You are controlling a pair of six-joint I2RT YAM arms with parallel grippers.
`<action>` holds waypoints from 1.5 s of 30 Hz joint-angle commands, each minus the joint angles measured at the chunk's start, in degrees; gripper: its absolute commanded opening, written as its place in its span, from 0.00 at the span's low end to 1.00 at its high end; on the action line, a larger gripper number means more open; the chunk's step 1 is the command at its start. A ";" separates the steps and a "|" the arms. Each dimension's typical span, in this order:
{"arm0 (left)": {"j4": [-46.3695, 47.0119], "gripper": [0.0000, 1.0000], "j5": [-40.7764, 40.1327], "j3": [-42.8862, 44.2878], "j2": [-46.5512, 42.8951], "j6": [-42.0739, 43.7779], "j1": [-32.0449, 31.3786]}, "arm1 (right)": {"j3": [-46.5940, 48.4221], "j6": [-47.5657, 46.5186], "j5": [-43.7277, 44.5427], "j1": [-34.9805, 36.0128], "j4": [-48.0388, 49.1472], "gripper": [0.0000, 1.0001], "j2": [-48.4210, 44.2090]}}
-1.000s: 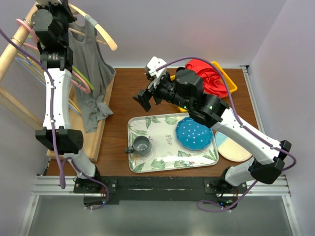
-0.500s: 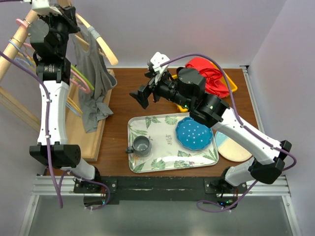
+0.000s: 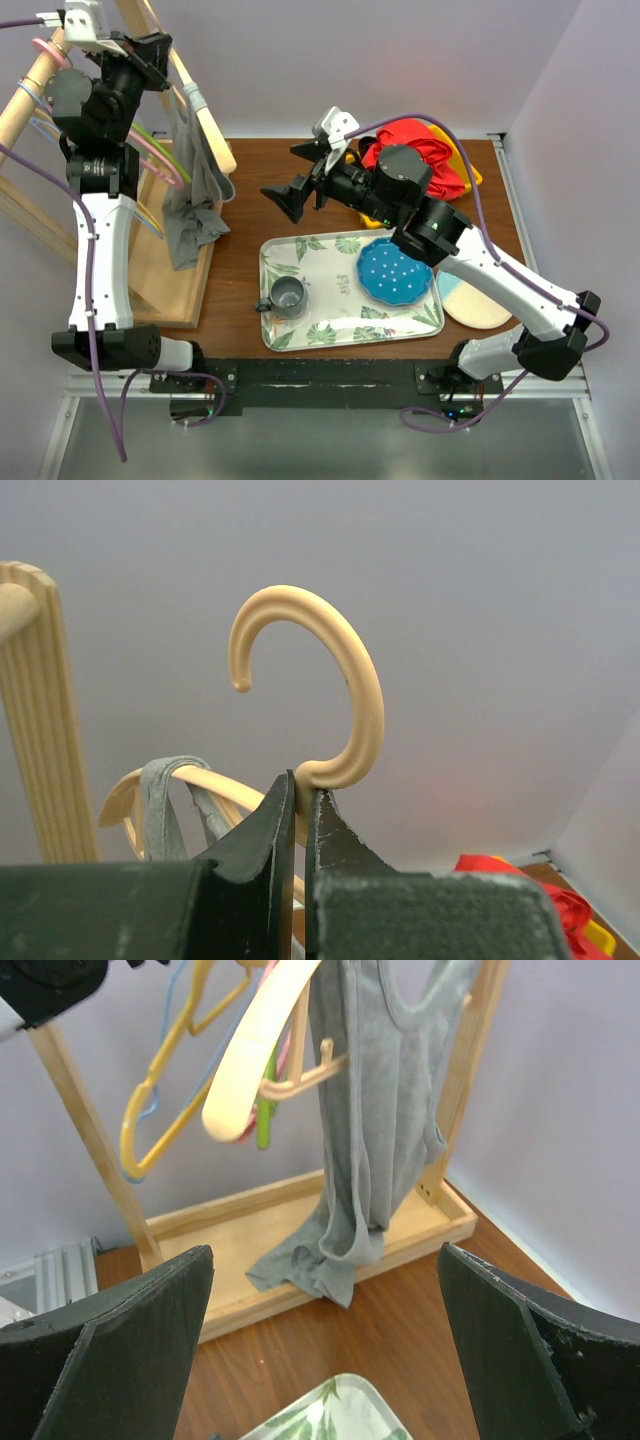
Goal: Remove the tank top from the hanger
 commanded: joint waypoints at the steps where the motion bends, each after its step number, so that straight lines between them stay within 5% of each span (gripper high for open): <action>1: 4.25 0.00 7.11 -0.59 -2.35 -3.56 -0.28 | 2.43 -1.22 -4.93 -0.75 4.22 0.96 0.54; 10: 3.98 0.00 14.23 -2.17 -4.11 -3.48 -0.19 | 4.00 -0.71 -16.45 -5.66 11.25 0.78 6.59; 23: 7.94 0.00 20.75 -6.74 -5.87 -6.99 -0.19 | 8.32 9.05 -22.95 -6.20 25.92 0.74 14.33; 40: 8.55 0.00 20.66 -8.94 -6.66 -8.05 -0.19 | 20.18 8.70 -22.52 -2.51 19.96 0.61 24.44; 43: 8.73 0.00 20.92 -9.11 -6.49 -8.05 -0.19 | 22.20 8.44 -19.80 -1.98 19.16 0.55 25.59; 45: 8.55 0.00 21.01 -9.46 -6.49 -7.61 -0.19 | 22.29 8.35 -17.61 -1.89 19.51 0.38 25.59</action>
